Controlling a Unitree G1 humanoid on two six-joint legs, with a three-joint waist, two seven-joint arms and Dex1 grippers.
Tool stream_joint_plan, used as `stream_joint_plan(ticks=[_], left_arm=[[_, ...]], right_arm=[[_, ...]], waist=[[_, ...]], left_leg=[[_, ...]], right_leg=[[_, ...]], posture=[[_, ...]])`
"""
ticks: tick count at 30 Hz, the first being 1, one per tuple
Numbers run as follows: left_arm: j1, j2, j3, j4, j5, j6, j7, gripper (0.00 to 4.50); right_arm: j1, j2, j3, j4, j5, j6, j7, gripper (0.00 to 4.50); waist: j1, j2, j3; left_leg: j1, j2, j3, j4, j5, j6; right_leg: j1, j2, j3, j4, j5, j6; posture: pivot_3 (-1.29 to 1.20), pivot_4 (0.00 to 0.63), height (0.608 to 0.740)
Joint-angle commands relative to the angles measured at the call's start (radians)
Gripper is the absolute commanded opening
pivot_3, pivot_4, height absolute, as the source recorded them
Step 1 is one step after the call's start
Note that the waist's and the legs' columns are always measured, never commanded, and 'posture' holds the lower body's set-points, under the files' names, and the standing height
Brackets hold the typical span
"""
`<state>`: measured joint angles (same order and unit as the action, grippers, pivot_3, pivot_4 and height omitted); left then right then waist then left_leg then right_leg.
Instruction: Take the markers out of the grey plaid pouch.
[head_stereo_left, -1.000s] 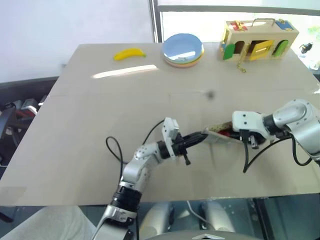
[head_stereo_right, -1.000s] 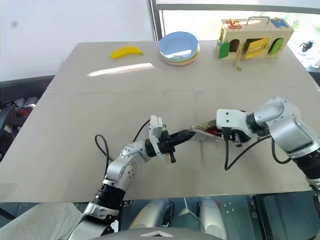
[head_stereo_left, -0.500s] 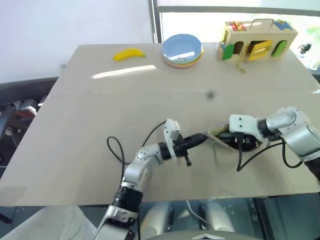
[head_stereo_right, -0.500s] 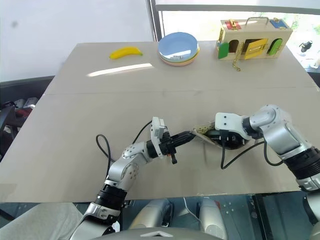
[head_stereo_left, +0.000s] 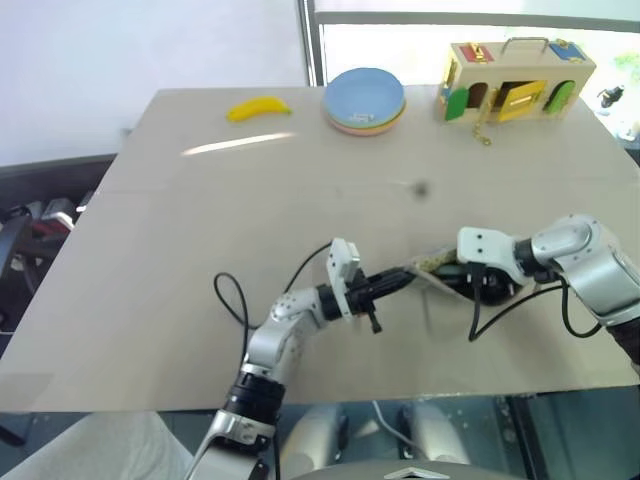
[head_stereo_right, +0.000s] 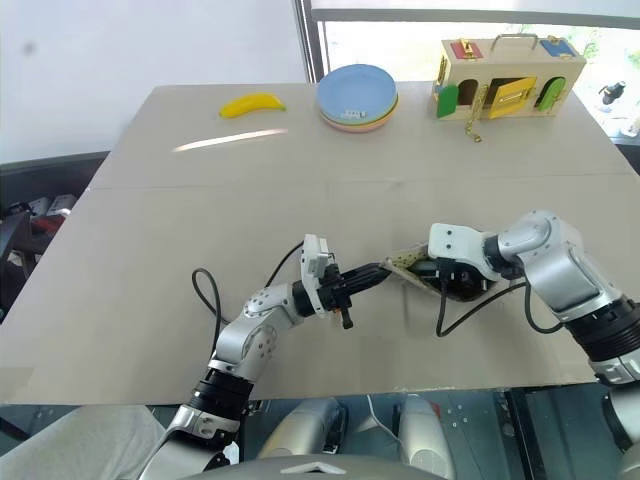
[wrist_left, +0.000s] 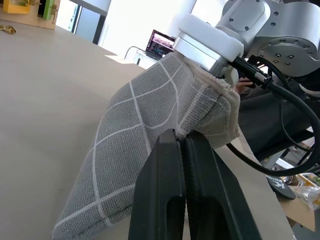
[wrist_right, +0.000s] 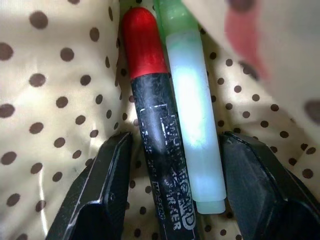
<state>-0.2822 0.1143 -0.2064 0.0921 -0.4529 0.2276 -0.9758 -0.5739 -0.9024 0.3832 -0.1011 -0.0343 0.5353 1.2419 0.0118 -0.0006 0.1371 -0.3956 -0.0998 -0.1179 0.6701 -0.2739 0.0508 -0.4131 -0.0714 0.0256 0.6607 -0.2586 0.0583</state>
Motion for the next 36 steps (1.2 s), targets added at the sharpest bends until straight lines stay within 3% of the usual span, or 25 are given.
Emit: stream_joint_plan(ticks=[1,3,24,36], left_arm=[[-0.008,0.001,0.007,-0.005,0.002,-0.015,-0.005,0.0],[-0.008,0.001,0.007,-0.005,0.002,-0.014,-0.004,0.0],[-0.006,0.006,0.009,-0.004,-0.001,-0.012,-0.005,0.0],[0.003,0.016,0.005,-0.015,-0.007,-0.008,-0.004,0.0]], right_arm=[[0.016,-0.014,-0.018,-0.02,-0.002,-0.004,0.004,4.21],[0.017,-0.006,-0.02,-0.011,-0.011,-0.002,-0.02,4.47],[0.029,-0.137,-0.069,-0.085,0.04,0.094,0.026,4.47],[0.012,-0.002,-0.16,-0.053,0.212,0.326,-0.066,4.47]], waist=[[0.001,0.0,0.0],[0.001,0.0,0.0],[0.003,0.0,0.0],[0.002,0.0,0.0]], left_leg=[[0.0,0.0,0.0,0.0,0.0,0.0],[0.0,0.0,0.0,0.0,0.0,0.0],[-0.001,0.0,0.0,0.0,0.0,0.0],[-0.001,0.0,0.0,0.0,0.0,0.0]], right_leg=[[0.0,0.0,0.0,0.0,0.0,0.0],[0.0,0.0,0.0,0.0,0.0,0.0],[0.0,0.0,0.0,-0.001,0.0,0.0],[0.0,0.0,0.0,0.0,0.0,0.0]], posture=[[0.0,0.15,0.74],[0.0,0.15,0.74],[0.0,0.15,0.74],[0.0,0.15,0.74]])
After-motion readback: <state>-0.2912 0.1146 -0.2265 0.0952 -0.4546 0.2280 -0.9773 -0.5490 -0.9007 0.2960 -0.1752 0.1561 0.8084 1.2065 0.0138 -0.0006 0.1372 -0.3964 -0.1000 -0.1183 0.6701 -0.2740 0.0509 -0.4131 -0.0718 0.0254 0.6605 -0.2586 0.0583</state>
